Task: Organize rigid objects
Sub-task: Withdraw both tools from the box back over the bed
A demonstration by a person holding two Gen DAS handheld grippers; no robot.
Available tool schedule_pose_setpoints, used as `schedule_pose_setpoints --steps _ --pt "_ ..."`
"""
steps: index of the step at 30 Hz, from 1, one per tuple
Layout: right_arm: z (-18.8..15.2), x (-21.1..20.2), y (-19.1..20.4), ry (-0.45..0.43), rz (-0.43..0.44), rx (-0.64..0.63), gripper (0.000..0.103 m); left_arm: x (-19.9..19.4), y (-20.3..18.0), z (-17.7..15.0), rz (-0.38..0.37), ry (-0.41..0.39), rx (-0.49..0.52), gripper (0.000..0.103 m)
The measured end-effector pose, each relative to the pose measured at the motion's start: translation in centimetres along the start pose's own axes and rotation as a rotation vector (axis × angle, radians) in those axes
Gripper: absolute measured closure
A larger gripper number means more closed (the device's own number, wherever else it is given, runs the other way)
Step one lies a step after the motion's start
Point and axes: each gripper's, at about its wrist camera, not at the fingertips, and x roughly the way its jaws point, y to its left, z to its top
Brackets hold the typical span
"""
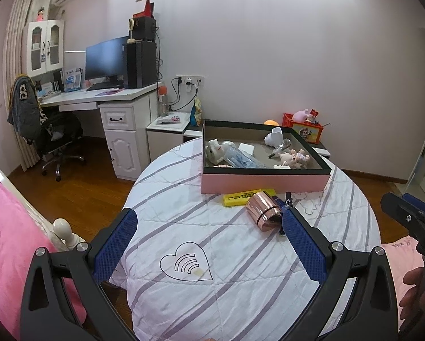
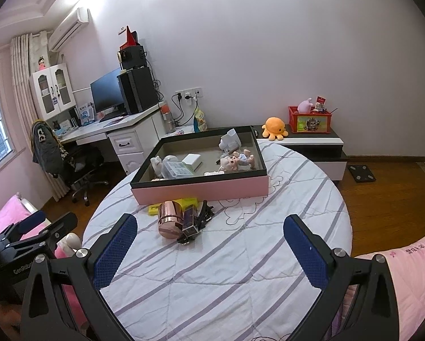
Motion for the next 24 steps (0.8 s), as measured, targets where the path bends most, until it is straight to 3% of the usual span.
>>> schedule_pose_setpoints --steps 24 --pt "-0.3 3.9 -0.1 0.106 0.003 -0.027 0.000 2.7 -0.2 -0.5 -0.002 0.058 0.011 0.000"
